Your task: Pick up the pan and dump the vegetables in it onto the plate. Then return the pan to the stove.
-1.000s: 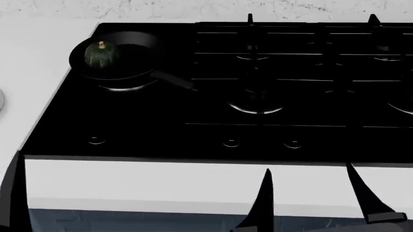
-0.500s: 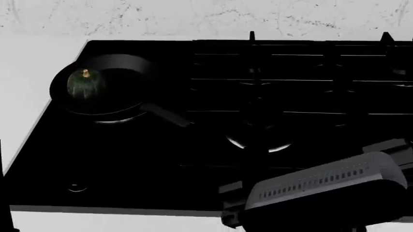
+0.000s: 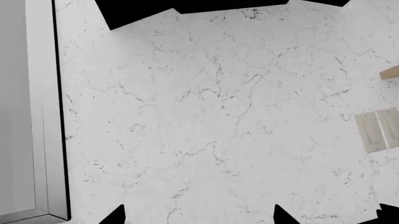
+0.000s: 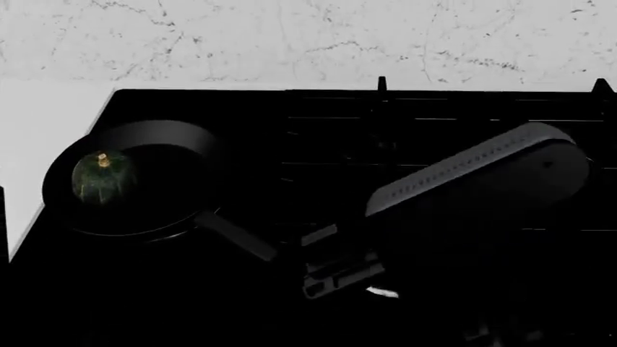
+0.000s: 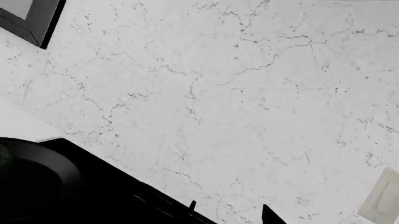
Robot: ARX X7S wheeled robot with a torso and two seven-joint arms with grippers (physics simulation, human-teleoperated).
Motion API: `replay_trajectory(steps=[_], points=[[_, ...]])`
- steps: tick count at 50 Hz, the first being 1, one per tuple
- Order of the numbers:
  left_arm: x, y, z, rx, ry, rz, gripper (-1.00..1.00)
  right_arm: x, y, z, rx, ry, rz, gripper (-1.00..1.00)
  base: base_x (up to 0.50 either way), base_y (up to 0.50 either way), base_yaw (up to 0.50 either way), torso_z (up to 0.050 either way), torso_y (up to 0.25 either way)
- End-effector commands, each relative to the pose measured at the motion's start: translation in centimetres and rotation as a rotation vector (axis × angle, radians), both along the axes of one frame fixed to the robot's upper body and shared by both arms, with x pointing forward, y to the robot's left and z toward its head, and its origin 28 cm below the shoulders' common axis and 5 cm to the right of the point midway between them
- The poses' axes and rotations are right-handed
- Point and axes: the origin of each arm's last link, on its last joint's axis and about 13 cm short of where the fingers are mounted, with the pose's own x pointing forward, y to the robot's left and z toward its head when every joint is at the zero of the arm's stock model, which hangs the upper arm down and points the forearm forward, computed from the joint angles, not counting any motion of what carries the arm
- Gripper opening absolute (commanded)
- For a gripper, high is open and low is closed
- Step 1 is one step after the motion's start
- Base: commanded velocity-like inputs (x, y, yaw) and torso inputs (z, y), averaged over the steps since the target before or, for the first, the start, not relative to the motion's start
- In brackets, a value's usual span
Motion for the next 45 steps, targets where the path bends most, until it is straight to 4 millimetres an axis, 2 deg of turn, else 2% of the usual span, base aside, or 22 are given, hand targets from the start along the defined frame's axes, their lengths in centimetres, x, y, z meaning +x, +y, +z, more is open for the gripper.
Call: replay_trajectory(steps=[1, 6, 14, 23, 29, 36, 41, 45], points=[[-0.1, -0.2, -0.4, -0.019, 0.019, -0.001, 1.00, 2.6, 0.8, 2.1, 0.078, 0.196, 0.261, 1.00, 0.00, 0.00, 0.00, 0.000, 0.000], [-0.2, -0.1, -0.5, -0.031, 0.025, 0.003, 1.00, 4.3, 2.0, 1.6, 0.100, 0.323, 0.377, 1.00, 0.00, 0.00, 0.00, 0.000, 0.000], [-0.1, 0.1, -0.8, -0.034, 0.025, 0.019, 1.00, 6.1, 2.9, 1.0, 0.077, 0.419, 0.441, 1.00, 0.00, 0.00, 0.00, 0.000, 0.000], [0.0, 0.1, -0.9, -0.033, 0.030, 0.020, 1.00, 8.9, 4.5, -1.6, 0.067, 0.561, 0.531, 1.00, 0.00, 0.00, 0.00, 0.000, 0.000], [0.0, 0.2, -1.1, -0.035, 0.032, 0.020, 1.00, 10.7, 5.0, -2.6, 0.036, 0.611, 0.528, 1.00, 0.00, 0.00, 0.00, 0.000, 0.000], [0.1, 0.1, -1.2, -0.035, 0.040, 0.021, 1.00, 13.6, 5.6, -5.1, 0.041, 0.692, 0.531, 1.00, 0.00, 0.00, 0.00, 0.000, 0.000], [0.2, 0.0, -1.3, -0.037, 0.045, 0.009, 1.00, 14.7, 6.2, -5.9, 0.016, 0.729, 0.535, 1.00, 0.00, 0.00, 0.00, 0.000, 0.000], [0.2, 0.0, -1.4, -0.040, 0.048, 0.008, 1.00, 15.7, 6.4, -5.6, -0.001, 0.730, 0.530, 1.00, 0.00, 0.00, 0.00, 0.000, 0.000]])
